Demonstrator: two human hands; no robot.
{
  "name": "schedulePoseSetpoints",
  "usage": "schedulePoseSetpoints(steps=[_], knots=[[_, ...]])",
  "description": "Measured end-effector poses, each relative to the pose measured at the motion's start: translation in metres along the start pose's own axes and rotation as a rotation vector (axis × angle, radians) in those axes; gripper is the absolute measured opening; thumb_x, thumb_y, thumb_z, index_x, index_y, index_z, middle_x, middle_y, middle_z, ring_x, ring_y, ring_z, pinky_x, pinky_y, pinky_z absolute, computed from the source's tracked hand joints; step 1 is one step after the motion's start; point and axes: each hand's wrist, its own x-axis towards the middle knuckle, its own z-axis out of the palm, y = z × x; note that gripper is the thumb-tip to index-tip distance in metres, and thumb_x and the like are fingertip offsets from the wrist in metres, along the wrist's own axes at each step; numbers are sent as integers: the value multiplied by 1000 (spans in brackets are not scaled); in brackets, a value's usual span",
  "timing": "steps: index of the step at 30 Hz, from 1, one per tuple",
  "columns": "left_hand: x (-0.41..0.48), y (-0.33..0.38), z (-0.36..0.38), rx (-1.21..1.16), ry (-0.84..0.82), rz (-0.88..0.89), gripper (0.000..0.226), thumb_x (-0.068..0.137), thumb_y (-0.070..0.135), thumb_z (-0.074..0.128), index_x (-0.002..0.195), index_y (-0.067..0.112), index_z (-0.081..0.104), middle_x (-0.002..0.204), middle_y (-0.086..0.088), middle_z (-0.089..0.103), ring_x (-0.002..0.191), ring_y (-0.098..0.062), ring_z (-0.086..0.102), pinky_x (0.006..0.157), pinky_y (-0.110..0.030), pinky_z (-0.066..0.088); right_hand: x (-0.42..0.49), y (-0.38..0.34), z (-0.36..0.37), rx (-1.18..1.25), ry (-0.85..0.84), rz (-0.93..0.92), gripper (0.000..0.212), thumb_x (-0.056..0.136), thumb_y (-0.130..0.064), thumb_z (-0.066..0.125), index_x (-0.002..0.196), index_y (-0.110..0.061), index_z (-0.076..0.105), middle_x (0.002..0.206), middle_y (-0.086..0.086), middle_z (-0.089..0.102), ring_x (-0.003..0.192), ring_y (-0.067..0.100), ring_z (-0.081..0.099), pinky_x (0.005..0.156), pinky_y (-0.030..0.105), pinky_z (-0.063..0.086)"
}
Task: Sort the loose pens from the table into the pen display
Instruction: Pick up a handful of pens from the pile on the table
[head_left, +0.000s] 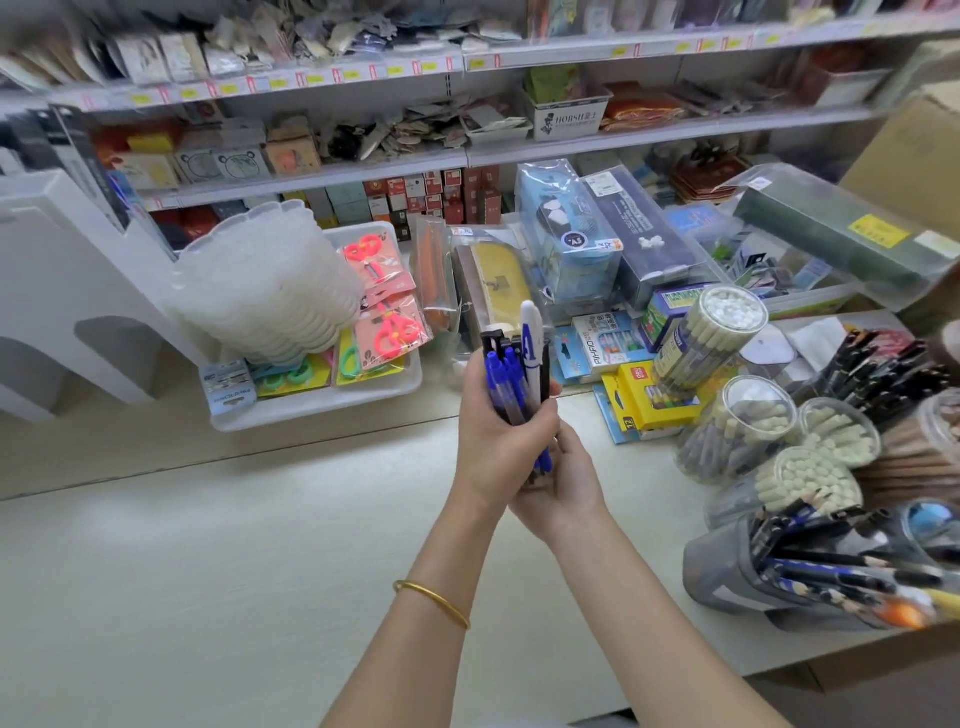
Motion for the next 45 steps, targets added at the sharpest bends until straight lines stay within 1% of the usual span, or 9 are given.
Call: schedulePoseSetpoints(steps=[6,13,20,25,29,34,40,42,45], knots=[[-7,8,-7,-35,51,64,39,80,-14,64,115,-5,52,89,-7,67,80,-11,68,74,-24,54,-14,7,7,-74,-44,1,43,100,-35,41,97,-12,77,104,6,73,92,17,71,78,28,57],[-26,7,-11,-117,175,6,50,66,-2,67,112,13,54,103,-16,69,102,-28,68,93,-54,52,-25,16,30,-100,-192,16,42,97,-24,38,93,-12,78,104,4,73,96,16,70,82,24,56],[-53,6,-33,-105,302,-68,45,66,1,70,110,-4,59,84,-1,74,85,-14,71,73,-19,52,-40,52,31,-189,-244,33,27,72,-21,62,97,-18,73,103,3,72,93,16,70,80,26,56],[-75,9,-66,-107,503,-124,32,76,7,77,105,7,65,93,-5,73,91,-15,70,81,-27,54,-51,89,31,-334,-181,225,30,88,-24,55,111,-10,69,113,7,70,102,16,68,95,30,46],[-100,20,-103,-141,587,-102,30,77,3,72,102,16,60,87,-1,69,83,-13,68,79,-25,54,-63,119,31,-604,-161,294,29,99,-27,47,113,-14,68,111,6,71,97,16,67,84,29,47],[-135,38,-175,-168,532,-53,22,80,7,66,97,3,52,74,-7,55,62,-15,53,57,-25,48,-79,154,63,-1023,-181,-117,17,96,-12,50,104,-12,64,105,15,66,82,18,64,66,29,49],[-184,63,-281,-216,510,-92,22,85,2,67,105,1,57,75,-17,61,68,-22,56,63,-29,50,-123,259,124,-1368,-762,-578,29,91,-17,60,111,-39,60,92,-6,56,70,7,57,63,22,50],[-202,70,-325,-197,491,-122,30,83,7,67,113,10,59,93,-24,65,79,-26,61,74,-37,52,-127,310,133,-1519,-854,-725,40,85,-23,66,118,-44,55,93,-13,49,73,6,53,68,16,47],[-231,80,-391,-218,517,-140,28,83,3,64,107,17,61,86,-12,67,77,-23,61,74,-37,51,-130,382,146,-1576,-903,-772,44,85,-18,69,119,-41,56,91,-14,46,71,5,50,70,10,42]])
